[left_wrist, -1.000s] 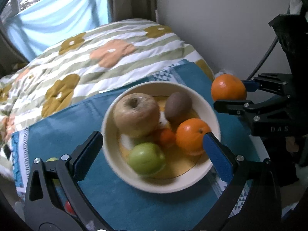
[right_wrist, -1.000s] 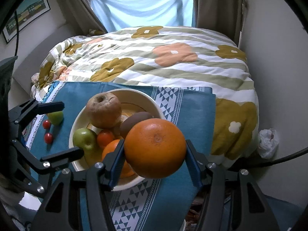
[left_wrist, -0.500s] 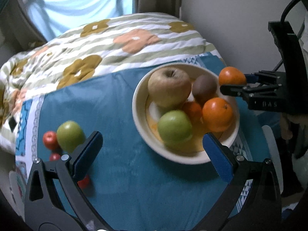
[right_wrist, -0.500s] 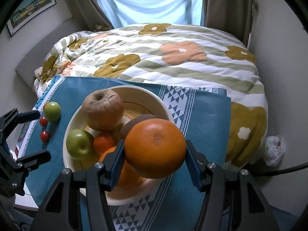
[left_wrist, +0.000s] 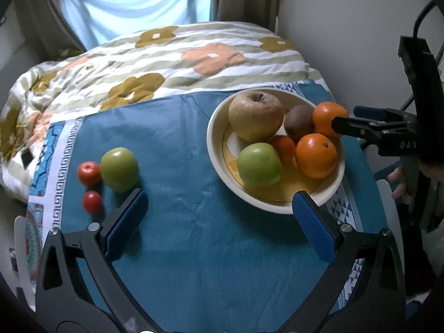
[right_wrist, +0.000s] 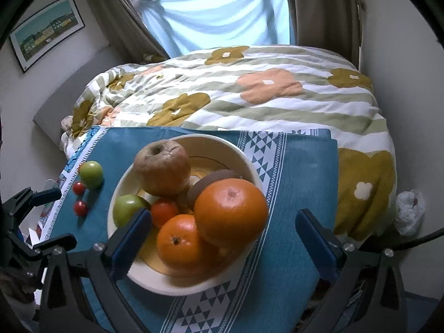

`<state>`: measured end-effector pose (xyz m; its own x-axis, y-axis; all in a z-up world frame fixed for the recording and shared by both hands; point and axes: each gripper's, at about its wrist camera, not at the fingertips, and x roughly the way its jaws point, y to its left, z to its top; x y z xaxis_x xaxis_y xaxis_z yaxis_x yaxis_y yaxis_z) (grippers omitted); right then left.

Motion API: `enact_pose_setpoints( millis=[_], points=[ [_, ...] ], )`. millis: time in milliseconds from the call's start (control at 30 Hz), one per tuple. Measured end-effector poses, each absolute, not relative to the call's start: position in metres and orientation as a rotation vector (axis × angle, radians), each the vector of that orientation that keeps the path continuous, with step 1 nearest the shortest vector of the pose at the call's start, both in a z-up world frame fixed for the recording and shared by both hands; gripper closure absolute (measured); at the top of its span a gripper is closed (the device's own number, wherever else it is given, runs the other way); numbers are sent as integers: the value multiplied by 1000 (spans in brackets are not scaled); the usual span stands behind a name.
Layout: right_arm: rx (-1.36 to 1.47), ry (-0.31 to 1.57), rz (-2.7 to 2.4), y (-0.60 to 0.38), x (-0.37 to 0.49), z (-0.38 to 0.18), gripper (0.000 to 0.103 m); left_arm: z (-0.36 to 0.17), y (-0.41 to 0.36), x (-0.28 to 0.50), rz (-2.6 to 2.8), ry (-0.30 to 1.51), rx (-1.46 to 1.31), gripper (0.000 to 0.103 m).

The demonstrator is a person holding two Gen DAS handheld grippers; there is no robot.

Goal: Organize fruits
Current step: 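Open the left tool to drop the mandarin while the right tool releases the orange, then withdraw both tools from the bowl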

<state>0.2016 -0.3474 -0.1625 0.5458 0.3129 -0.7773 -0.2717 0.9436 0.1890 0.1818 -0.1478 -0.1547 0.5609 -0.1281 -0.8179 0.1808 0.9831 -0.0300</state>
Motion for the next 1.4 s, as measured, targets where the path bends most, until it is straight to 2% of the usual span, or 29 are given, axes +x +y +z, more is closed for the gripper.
enact_pose_setpoints(
  millis=[367,800,1067,1400],
  points=[
    [-41,903,388,-324,173,-118,0,-108,-118,143,-79,883,-16,0],
    [-44,898,426,-264,153,-87,0,-76,-19,119,84,840,-19,0],
    [13,932,370,-211,157,-94,0,-91,34,142,-27,889,6,0],
    [48,995,288,-146,176,-129,0,-145,68,178,-221,996,44,0]
  ],
)
